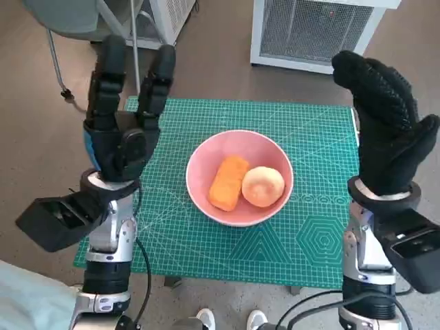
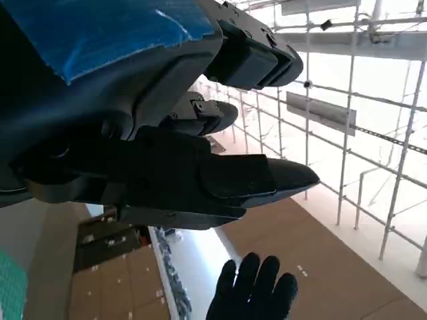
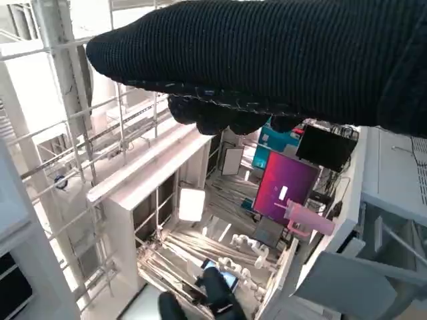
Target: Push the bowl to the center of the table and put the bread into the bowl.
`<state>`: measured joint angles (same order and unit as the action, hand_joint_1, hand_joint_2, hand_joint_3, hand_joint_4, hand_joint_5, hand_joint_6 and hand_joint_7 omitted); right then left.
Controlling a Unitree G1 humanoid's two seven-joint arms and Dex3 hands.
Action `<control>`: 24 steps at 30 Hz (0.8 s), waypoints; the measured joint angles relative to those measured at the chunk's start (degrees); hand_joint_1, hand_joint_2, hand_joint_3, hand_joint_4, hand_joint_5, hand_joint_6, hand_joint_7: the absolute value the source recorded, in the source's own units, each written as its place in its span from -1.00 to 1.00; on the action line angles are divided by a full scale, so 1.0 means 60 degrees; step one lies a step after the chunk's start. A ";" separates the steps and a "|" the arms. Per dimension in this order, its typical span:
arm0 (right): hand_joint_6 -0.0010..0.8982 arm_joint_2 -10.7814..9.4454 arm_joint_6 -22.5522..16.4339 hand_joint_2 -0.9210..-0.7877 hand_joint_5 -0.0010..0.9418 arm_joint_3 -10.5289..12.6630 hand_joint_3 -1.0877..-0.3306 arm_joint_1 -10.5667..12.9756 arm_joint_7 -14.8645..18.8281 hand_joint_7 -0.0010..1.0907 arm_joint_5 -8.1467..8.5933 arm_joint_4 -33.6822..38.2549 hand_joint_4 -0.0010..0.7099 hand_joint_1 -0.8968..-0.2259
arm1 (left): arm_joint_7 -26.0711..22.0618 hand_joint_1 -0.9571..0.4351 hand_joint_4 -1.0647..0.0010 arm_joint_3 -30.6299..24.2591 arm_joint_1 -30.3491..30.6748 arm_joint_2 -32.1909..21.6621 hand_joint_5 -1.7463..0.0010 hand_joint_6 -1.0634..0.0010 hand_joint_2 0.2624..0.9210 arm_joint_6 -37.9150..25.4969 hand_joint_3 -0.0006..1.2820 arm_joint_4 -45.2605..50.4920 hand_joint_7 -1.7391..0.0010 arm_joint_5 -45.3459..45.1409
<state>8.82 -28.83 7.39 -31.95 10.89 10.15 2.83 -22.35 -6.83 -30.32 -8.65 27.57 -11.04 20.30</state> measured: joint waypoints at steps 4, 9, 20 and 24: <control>-0.99 0.0019 0.0000 -1.00 -0.93 0.0003 0.05 -0.0081 0.0019 0.34 -0.0033 0.0029 0.00 0.10 | 0.0020 -0.21 0.25 0.0035 0.0009 0.0068 0.98 0.20 1.00 -0.0197 -0.65 0.0017 0.97 -0.0004; -1.00 0.0058 -0.0001 -1.00 -0.93 0.0010 0.04 -0.0158 0.0061 0.33 -0.0038 0.0105 0.00 0.10 | 0.0138 -0.19 0.24 0.0081 0.0027 0.0187 0.99 0.17 1.00 -0.0356 -0.67 0.0108 0.96 -0.0081; -0.99 0.0184 -0.0128 -1.00 -0.94 0.0021 0.04 -0.0226 0.0200 0.33 -0.0031 0.0309 -0.01 0.09 | 0.0189 -0.04 0.21 0.0087 0.0026 0.0311 0.98 0.12 1.00 -0.0354 -0.76 0.0159 0.96 -0.0303; -0.99 0.0203 -0.0169 -1.00 -0.94 0.0021 0.03 -0.0234 0.0208 0.33 -0.0028 0.0329 -0.01 0.10 | 0.0187 0.09 0.18 0.0034 0.0024 0.0332 0.98 0.09 1.00 -0.0089 -0.78 0.0086 0.96 -0.0331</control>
<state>10.04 -29.84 7.52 -33.35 12.14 9.98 4.80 -21.23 -6.63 -30.18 -6.66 27.03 -10.53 18.32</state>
